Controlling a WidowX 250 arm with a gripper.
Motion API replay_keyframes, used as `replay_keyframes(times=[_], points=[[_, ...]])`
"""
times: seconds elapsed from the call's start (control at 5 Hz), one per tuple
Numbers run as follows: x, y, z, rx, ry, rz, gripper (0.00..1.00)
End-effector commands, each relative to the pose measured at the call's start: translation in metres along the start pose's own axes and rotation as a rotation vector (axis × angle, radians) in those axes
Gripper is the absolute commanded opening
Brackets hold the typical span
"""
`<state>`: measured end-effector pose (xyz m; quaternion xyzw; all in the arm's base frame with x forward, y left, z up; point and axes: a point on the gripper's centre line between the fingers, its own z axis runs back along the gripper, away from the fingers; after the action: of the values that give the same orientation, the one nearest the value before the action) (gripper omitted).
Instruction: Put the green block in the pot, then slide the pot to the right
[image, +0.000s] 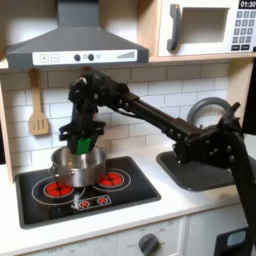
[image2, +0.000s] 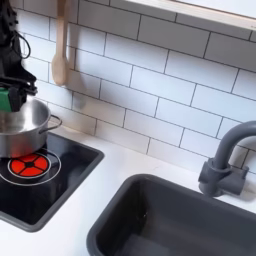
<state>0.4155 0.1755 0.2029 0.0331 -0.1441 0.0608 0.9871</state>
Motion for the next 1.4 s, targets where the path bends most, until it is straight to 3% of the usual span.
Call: replay_keyframes(times=[0.0,0.4,1.0,1.2], points=[[-0.005,-0.001,-0.008,0.005,0.034,-0.024,1.00],[-0.007,-0.002,-0.023,0.017,0.072,-0.040,1.00],[-0.023,-0.021,-0.031,-0.018,0.124,-0.094,1.00],[-0.035,-0.029,-0.043,-0.047,0.161,-0.112,1.00]])
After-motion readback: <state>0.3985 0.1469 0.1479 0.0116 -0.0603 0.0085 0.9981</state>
